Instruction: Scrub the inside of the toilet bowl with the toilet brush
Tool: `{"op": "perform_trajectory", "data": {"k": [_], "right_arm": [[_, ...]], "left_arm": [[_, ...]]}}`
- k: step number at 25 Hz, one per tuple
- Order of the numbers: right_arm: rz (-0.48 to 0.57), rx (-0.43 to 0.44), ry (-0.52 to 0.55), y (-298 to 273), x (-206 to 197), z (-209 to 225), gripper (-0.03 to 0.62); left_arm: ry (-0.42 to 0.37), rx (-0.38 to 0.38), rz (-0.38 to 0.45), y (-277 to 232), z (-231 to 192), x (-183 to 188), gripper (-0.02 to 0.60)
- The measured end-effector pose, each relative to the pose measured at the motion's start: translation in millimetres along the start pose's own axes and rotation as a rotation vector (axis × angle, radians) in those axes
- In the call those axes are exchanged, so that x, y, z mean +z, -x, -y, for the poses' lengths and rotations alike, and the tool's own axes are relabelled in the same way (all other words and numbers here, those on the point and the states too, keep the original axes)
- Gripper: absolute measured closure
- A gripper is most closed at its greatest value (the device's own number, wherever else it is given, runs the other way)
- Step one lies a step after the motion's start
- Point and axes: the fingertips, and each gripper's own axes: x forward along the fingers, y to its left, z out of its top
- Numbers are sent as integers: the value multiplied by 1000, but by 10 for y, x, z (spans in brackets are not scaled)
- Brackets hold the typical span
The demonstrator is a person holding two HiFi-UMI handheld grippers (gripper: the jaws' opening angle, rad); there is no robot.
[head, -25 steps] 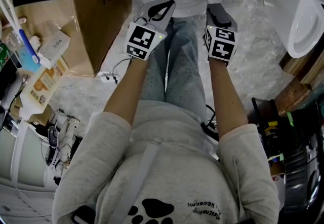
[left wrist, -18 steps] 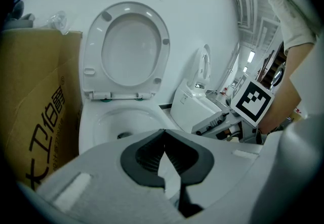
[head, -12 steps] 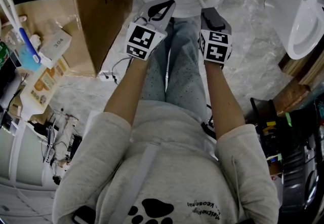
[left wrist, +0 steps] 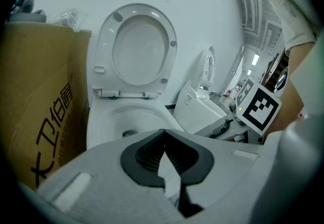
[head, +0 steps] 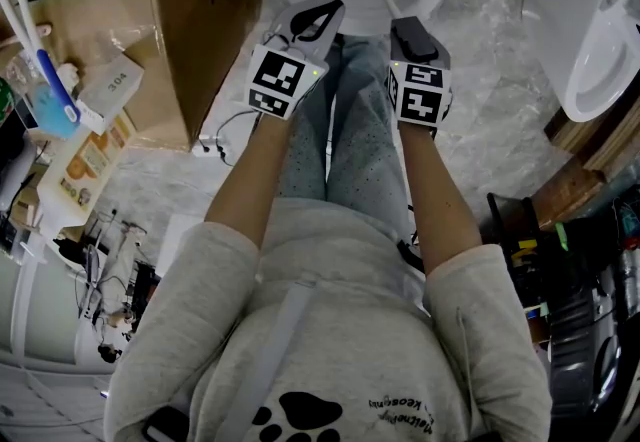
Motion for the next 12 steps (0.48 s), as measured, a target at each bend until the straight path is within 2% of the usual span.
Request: {"op": "perform_trajectory", "data": {"k": [12], "right_arm": [[-7,30,50,-99,117,-255,444]], "left_arm": [[35,28,5,82,-177,-46,584]]}}
